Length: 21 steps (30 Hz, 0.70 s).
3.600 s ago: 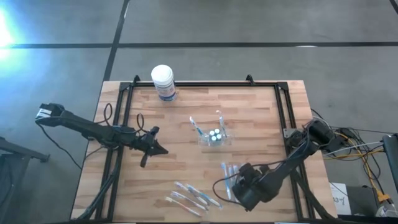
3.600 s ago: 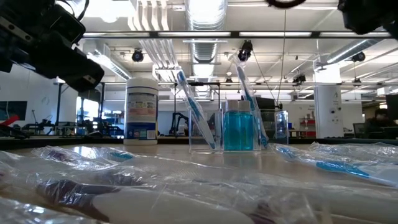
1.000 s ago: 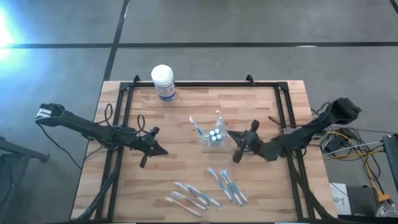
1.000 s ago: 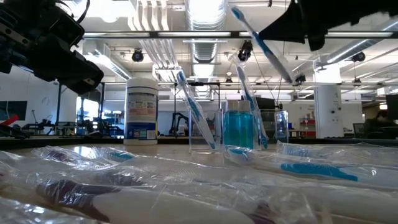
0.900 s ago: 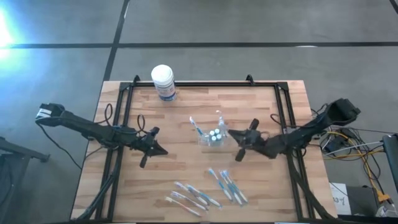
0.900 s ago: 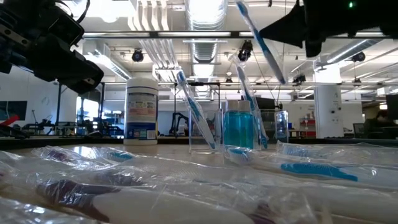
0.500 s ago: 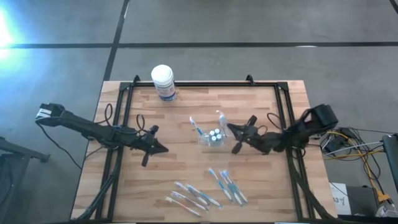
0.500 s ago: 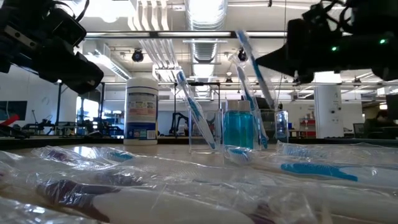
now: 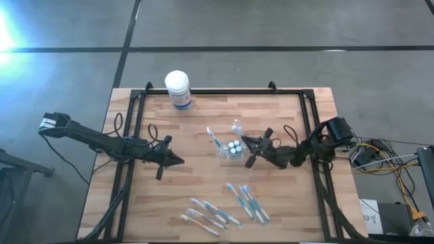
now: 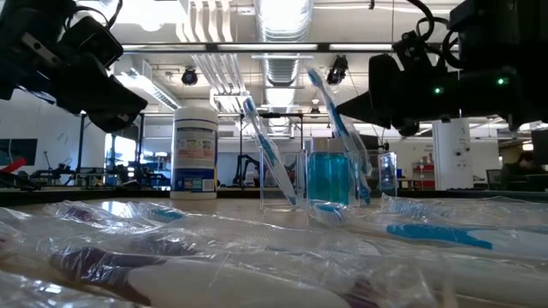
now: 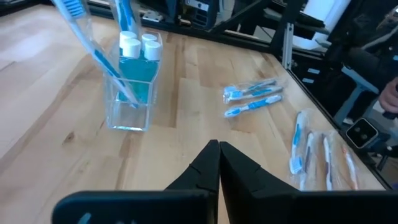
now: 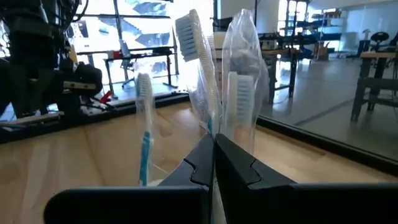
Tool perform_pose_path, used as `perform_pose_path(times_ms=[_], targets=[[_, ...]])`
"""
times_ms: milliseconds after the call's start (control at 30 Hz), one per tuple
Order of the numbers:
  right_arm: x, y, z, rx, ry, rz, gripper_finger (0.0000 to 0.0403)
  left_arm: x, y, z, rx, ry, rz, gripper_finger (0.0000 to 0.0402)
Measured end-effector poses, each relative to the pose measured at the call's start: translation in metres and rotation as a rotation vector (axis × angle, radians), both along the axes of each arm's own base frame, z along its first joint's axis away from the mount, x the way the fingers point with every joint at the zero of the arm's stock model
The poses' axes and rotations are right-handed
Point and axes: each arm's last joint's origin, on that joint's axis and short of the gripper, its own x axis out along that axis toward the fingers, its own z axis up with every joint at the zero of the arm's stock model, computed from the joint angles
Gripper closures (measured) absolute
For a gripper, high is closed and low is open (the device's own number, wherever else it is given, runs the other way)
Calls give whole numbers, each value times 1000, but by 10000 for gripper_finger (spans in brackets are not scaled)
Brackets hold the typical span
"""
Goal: Pick & Place toothbrushing station
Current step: Put the blue toothbrush into the transparent organizer
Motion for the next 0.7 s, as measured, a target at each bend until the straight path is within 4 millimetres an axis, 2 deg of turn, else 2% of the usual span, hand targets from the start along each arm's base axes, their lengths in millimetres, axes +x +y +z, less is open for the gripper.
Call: perform_pose_path(times_ms=[333, 700], targets=[[-1, 0, 1, 51, -35, 1, 395, 0, 0, 0, -37, 6, 11, 395], [-7, 8, -9, 86, -11, -37, 394, 0, 0, 0, -44, 6, 13, 391]])
